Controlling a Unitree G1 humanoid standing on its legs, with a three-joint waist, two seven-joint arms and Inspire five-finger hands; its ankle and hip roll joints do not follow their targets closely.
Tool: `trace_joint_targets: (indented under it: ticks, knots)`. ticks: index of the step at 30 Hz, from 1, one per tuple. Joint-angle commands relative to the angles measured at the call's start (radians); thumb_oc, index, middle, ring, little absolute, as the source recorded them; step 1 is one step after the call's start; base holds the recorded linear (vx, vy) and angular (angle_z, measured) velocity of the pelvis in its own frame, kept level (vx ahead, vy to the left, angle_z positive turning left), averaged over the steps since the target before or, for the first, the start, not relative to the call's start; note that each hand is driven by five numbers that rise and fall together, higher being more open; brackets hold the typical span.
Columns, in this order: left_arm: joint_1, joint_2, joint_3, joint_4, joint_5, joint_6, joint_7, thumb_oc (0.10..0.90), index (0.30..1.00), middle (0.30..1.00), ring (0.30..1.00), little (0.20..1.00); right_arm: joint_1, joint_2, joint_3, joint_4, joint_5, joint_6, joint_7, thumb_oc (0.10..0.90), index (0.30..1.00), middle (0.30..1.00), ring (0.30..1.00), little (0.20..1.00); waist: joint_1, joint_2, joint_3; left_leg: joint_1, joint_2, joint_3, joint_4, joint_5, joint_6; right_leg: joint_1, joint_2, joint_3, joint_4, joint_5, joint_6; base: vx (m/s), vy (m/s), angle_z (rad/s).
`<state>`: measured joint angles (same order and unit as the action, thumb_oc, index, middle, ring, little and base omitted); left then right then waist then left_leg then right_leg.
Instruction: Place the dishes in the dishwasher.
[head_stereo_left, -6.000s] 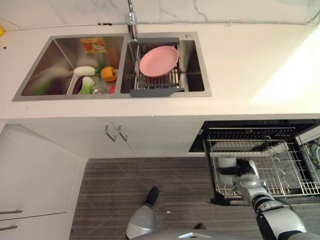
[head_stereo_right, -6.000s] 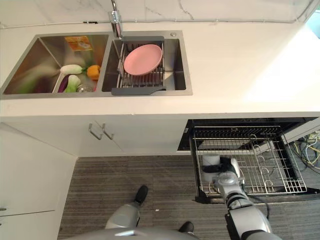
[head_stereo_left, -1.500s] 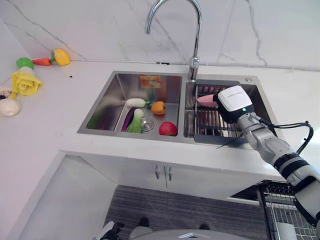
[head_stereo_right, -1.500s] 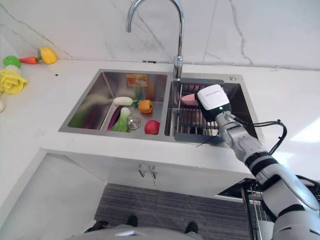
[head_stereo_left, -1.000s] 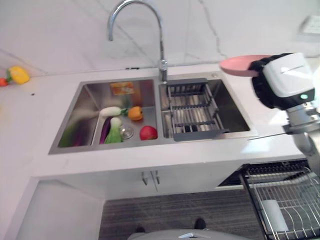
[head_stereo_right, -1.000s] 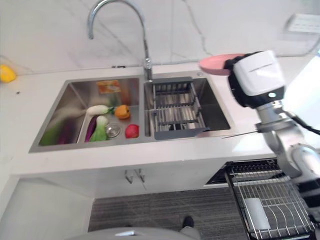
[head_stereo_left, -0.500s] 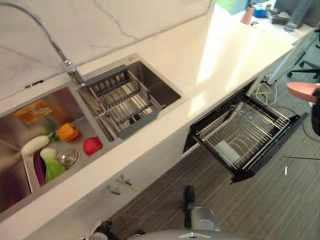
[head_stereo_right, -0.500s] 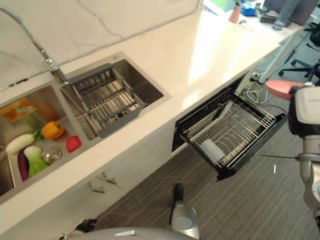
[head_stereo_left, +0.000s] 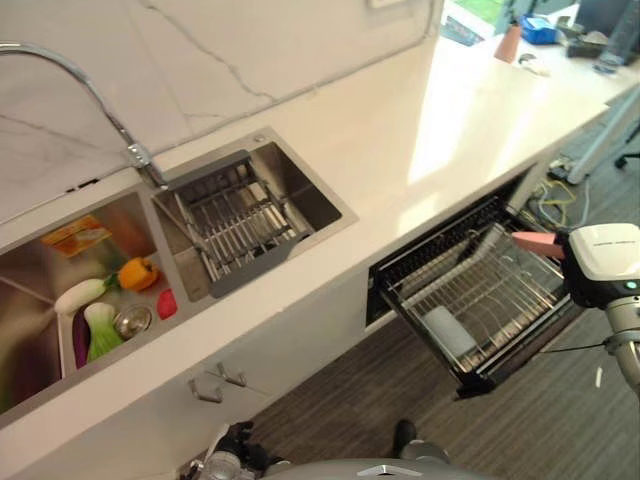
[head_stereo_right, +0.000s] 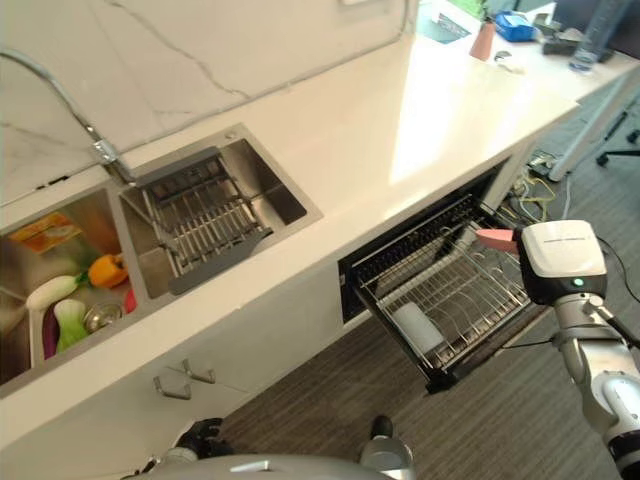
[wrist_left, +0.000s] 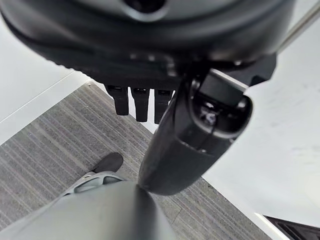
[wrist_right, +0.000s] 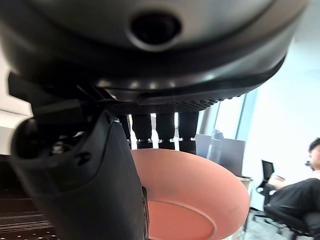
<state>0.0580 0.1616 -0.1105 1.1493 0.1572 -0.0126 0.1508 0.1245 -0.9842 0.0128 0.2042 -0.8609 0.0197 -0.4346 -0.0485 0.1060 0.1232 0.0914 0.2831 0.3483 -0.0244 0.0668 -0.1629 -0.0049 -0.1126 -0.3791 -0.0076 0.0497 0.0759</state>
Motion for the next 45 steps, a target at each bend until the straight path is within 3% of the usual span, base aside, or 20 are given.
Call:
trace_joint_targets:
  ticks: [1, 9, 16, 20, 21, 27, 33, 38, 39, 45]
  knots:
    - [0.044, 0.061, -0.067, 0.018, -0.045, -0.007, -0.009, 0.800, 0.900, 0.900, 0.900, 0.900, -0.227, -0.060, 0.084, 0.064, 0.013, 0.020, -0.068, 0.400, 0.300, 0.300, 0.300, 0.300, 0.052, -0.061, -0.019, -0.028, 0.035, -0.034, -0.047, 0.017, -0.035, 0.069, -0.109, -0.027, -0.080, -0.037, 0.139, -0.04, -0.098, 0.38]
    - [0.046, 0.075, -0.099, 0.040, -0.057, -0.017, -0.001, 0.800, 0.900, 0.900, 0.900, 0.900, -0.421, -0.038, 0.251, 0.367, 0.049, 0.053, -0.101, 0.400, 0.300, 0.300, 0.300, 0.300, 0.088, -0.028, 0.036, -0.125, 0.046, -0.110, -0.061, 0.066, -0.055, 0.047, -0.094, -0.079, -0.080, -0.049, 0.128, -0.06, -0.069, 0.46]
    - [0.009, 0.085, -0.114, 0.025, -0.113, -0.028, 0.039, 0.800, 0.900, 0.900, 0.900, 0.900, -0.606, 0.039, 0.382, 0.536, 0.109, 0.076, -0.130, 0.400, 0.300, 0.300, 0.300, 0.300, 0.102, 0.010, 0.105, -0.203, 0.029, -0.138, -0.063, 0.092, -0.055, -0.035, -0.112, -0.062, -0.080, -0.025, 0.128, -0.10, 0.001, 0.08]
    - [-0.007, 0.080, -0.119, 0.014, -0.129, -0.033, 0.049, 0.800, 0.900, 0.900, 0.900, 0.900, -0.609, 0.083, 0.399, 0.582, 0.111, 0.085, -0.130, 0.400, 0.300, 0.300, 0.300, 0.300, 0.102, 0.019, 0.124, -0.218, 0.024, -0.146, -0.062, 0.096, -0.053, -0.046, -0.121, -0.058, -0.080, -0.019, 0.127, -0.04, 0.006, 0.08]
    - [-0.007, 0.078, -0.122, 0.009, -0.131, -0.034, 0.050, 0.800, 0.900, 0.900, 0.900, 0.900, -0.602, 0.093, 0.399, 0.585, 0.110, 0.088, -0.129, 0.800, 0.900, 0.900, 0.900, 0.900, 0.101, 0.023, 0.126, -0.221, 0.021, -0.148, -0.062, 0.097, -0.053, -0.048, -0.124, -0.057, -0.080, -0.018, 0.127, 0.01, 0.023, 0.08]
    - [-0.012, 0.075, -0.129, -0.013, -0.134, -0.037, 0.046, 0.800, 0.900, 0.900, 0.900, 0.900, -0.548, 0.144, 0.371, 0.597, 0.165, 0.069, -0.097, 0.800, 0.900, 0.900, 0.900, 0.900, 0.089, 0.026, 0.125, -0.216, 0.008, -0.149, -0.063, 0.086, -0.047, -0.045, -0.136, -0.051, -0.080, -0.014, 0.127, 0.00, 0.007, 0.02]
    - [-0.006, 0.088, -0.099, 0.000, -0.104, -0.022, 0.035, 0.800, 0.900, 0.900, 0.900, 0.900, -0.440, 0.116, 0.276, 0.431, 0.240, 0.015, -0.072, 0.800, 0.900, 0.900, 0.900, 0.900, 0.067, 0.000, 0.095, -0.163, 0.000, -0.130, -0.063, 0.053, -0.040, -0.015, -0.140, -0.042, -0.080, -0.013, 0.127, 0.06, 0.007, 0.01]
    - [0.007, 0.090, -0.061, 0.012, -0.060, -0.003, 0.018, 0.800, 0.900, 0.900, 0.900, 0.900, -0.263, 0.089, 0.082, 0.227, 0.266, -0.004, -0.087, 0.800, 0.900, 0.900, 0.900, 0.900, 0.033, -0.033, 0.046, -0.088, 0.003, -0.095, -0.061, 0.014, -0.032, 0.029, -0.132, -0.026, -0.080, -0.021, 0.128, 0.08, 0.009, -0.08]
    - [0.007, 0.091, -0.064, 0.012, -0.060, -0.003, 0.018, 0.800, 0.900, 0.900, 0.900, 0.900, -0.253, 0.089, 0.074, 0.220, 0.265, -0.003, -0.084, 0.800, 0.900, 0.900, 0.900, 0.900, 0.037, -0.033, 0.046, -0.086, 0.003, -0.094, -0.061, 0.014, -0.032, 0.030, -0.132, -0.025, -0.080, -0.021, 0.129, 0.08, 0.013, -0.17]
    - [0.004, 0.076, -0.035, 0.004, -0.052, 0.009, 0.017, 0.800, 0.900, 0.900, 0.900, 0.900, -0.089, 0.125, -0.214, 0.131, 0.360, 0.026, -0.179, 0.800, 0.900, 0.900, 0.900, 0.900, -0.009, -0.057, 0.001, -0.017, 0.011, -0.044, -0.060, -0.018, -0.025, 0.043, -0.116, 0.018, -0.080, -0.023, 0.132, 0.05, 0.021, -0.26]
